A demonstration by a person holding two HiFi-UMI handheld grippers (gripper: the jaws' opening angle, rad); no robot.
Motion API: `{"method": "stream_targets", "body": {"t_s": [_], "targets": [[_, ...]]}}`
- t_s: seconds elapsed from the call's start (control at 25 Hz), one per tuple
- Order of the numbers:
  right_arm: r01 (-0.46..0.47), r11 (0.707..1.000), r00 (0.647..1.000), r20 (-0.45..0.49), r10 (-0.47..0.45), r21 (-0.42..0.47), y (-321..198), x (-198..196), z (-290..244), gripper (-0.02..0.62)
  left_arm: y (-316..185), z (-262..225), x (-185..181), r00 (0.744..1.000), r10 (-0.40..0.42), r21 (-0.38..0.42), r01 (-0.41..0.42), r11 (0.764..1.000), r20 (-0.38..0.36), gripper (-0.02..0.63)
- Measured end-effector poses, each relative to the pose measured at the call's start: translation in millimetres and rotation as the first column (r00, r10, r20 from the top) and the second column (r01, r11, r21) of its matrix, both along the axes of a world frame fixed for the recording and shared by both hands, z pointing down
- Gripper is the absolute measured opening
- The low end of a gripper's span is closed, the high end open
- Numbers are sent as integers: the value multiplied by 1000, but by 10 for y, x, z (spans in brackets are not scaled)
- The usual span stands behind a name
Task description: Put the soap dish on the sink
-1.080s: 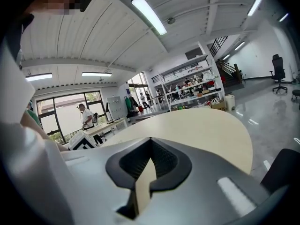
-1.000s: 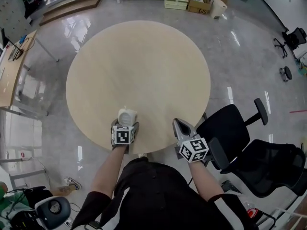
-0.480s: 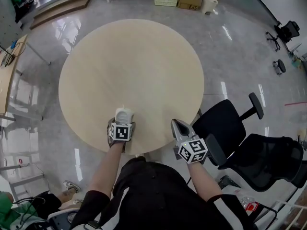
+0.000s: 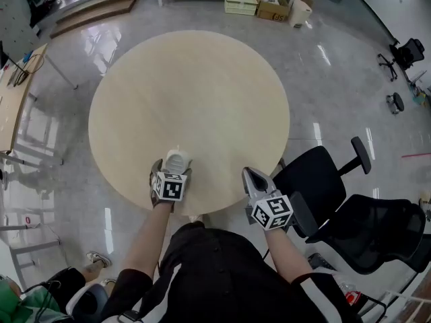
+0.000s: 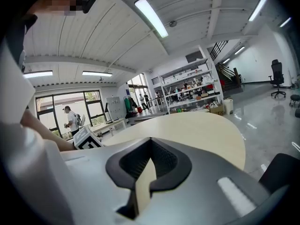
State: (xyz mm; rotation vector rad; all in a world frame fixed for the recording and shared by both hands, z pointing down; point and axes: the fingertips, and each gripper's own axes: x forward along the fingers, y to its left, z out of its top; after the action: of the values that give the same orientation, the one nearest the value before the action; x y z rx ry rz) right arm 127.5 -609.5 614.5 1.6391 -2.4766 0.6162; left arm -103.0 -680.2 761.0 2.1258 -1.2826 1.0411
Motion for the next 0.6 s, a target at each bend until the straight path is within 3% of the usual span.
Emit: {"method": "stream_targets", "body": {"t_s": [0.2, 0.4, 0.52, 0.56, 0.6], "targets": [[-13, 999, 1000, 25, 12, 35, 15, 94, -96, 5, 28, -338, 9, 994, -13, 125, 27, 992, -107, 486], [-5, 998, 1000, 29, 3, 68, 108, 133, -249, 5, 54, -783, -45, 978, -39, 255, 91, 963, -204, 448], [-12, 996, 1000, 21, 10, 85, 203, 248, -334, 5, 81, -1120, -115, 963, -83, 355, 173, 919, -255, 290], [-17, 996, 1000, 21, 15, 91, 236, 286, -360, 5, 106, -1218, -167, 958, -107, 387, 207, 899, -264, 193], [-21, 995, 1000, 22, 19, 97, 267, 320, -385, 5, 137, -1302, -219, 954, -128, 413, 236, 880, -271, 28]]}}
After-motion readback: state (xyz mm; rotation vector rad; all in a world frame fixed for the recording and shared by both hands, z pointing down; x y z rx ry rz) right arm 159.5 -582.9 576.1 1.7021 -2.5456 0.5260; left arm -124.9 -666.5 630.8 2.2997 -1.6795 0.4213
